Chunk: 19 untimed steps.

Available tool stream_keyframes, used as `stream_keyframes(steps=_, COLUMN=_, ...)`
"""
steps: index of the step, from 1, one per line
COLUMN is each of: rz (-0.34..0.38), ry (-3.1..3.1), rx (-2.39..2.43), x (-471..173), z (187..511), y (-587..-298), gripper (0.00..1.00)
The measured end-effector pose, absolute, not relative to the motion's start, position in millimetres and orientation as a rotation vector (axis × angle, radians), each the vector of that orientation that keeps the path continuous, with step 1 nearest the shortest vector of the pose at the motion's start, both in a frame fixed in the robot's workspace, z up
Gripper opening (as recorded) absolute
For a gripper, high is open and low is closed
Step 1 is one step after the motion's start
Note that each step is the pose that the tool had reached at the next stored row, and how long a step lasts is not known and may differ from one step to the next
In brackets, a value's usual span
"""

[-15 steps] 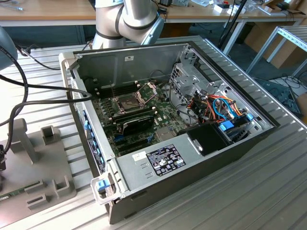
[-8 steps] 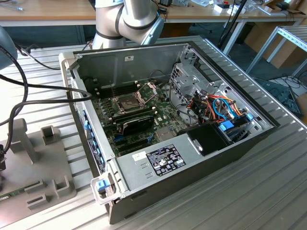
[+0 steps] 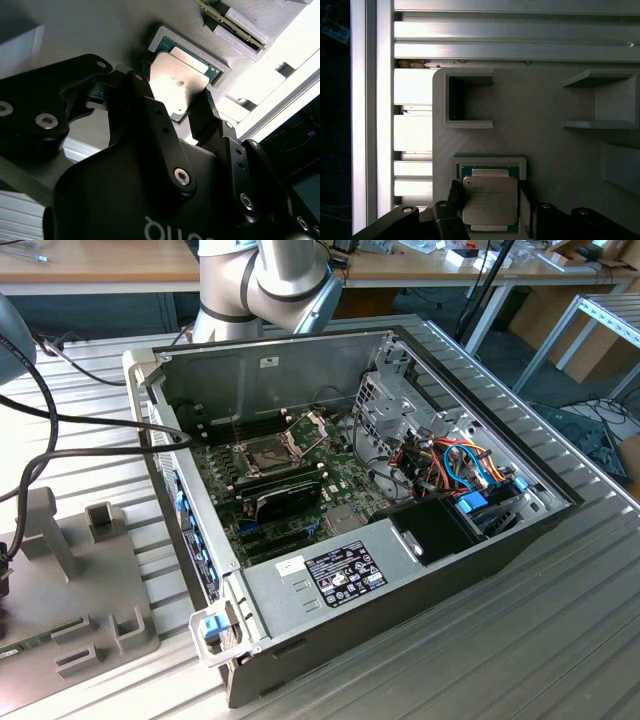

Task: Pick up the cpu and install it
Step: 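Pick up the cpu and move it towards the insertion slot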

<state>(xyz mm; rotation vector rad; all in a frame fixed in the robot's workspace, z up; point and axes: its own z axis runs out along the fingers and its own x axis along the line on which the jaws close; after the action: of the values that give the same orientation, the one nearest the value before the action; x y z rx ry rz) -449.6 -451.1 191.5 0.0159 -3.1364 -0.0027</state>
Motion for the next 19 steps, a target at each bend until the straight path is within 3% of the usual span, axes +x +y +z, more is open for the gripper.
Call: stream_keyframes(steps=19, rz=-0.003, ry=-3.136, rx=0.025, x=-449.7, z=203.3, y=-451.2, gripper=0.55)
